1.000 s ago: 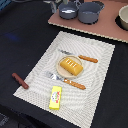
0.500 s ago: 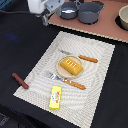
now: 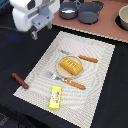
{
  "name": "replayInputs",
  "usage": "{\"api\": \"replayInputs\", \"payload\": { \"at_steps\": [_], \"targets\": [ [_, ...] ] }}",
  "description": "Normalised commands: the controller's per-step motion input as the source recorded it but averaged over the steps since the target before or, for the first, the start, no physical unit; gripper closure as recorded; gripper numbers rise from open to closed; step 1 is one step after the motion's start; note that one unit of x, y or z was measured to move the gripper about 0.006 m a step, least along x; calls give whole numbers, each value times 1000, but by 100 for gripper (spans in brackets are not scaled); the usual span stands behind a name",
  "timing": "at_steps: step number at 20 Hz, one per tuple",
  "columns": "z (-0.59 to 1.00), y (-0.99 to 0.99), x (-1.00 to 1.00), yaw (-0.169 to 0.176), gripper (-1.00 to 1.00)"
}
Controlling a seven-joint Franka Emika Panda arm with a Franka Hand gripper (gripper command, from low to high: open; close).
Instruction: Interact with the objects in diverse but meaningful ways.
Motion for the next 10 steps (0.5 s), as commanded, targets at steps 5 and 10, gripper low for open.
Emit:
{"api": "replayInputs", "payload": {
  "at_steps": [5,10],
  "targets": [
    [-126,-919,-15,-3,-100],
    [-114,-862,5,-19,-100]
  ]
}}
